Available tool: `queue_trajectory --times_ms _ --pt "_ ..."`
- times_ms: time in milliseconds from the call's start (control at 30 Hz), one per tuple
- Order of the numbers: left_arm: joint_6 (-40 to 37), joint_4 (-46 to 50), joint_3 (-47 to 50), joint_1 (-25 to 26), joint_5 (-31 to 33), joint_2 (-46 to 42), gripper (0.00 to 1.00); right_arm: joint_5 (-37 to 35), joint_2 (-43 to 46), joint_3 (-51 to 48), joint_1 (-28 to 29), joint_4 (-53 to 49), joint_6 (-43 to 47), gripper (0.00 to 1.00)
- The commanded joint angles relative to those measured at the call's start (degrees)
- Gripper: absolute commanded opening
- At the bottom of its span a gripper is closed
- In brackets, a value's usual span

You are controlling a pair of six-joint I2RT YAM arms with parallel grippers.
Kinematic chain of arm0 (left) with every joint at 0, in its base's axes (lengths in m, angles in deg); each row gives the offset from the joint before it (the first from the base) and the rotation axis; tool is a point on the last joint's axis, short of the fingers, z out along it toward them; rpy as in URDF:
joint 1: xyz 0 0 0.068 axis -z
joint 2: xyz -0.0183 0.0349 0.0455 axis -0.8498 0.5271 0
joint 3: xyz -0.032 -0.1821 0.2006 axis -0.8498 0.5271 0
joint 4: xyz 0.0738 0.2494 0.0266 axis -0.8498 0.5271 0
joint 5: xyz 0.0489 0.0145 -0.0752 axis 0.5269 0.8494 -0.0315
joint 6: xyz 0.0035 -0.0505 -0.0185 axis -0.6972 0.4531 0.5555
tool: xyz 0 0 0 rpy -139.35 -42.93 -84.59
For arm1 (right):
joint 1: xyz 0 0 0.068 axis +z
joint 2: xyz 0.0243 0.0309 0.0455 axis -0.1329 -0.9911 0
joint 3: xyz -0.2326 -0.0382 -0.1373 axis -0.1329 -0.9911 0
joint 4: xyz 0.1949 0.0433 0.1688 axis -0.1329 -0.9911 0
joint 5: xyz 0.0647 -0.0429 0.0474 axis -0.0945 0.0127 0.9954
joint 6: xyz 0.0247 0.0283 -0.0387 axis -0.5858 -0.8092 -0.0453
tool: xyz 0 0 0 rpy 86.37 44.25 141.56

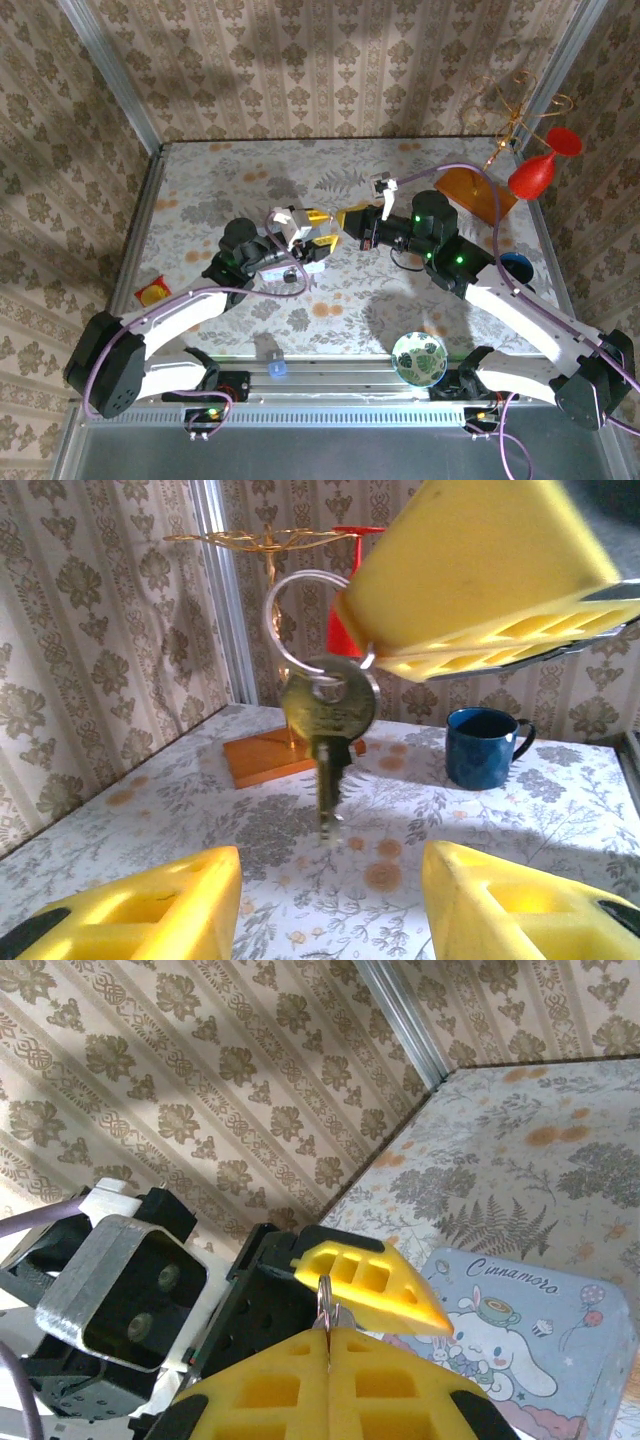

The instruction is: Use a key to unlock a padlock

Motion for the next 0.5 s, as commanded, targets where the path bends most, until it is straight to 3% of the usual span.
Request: queue_trajectory --times_ms 0,467 --pt "-2.44 -3.58 -1.35 -0.59 -1.55 0.47 0.51 1.1 0.22 1.88 -0.17 1.65 -0.52 0.0" --pt "-2.44 -3.26 -2.94 -0.77 -2.97 0.92 0.4 0.9 -0.22 1.45 -0.17 2.15 -0.83 0.0"
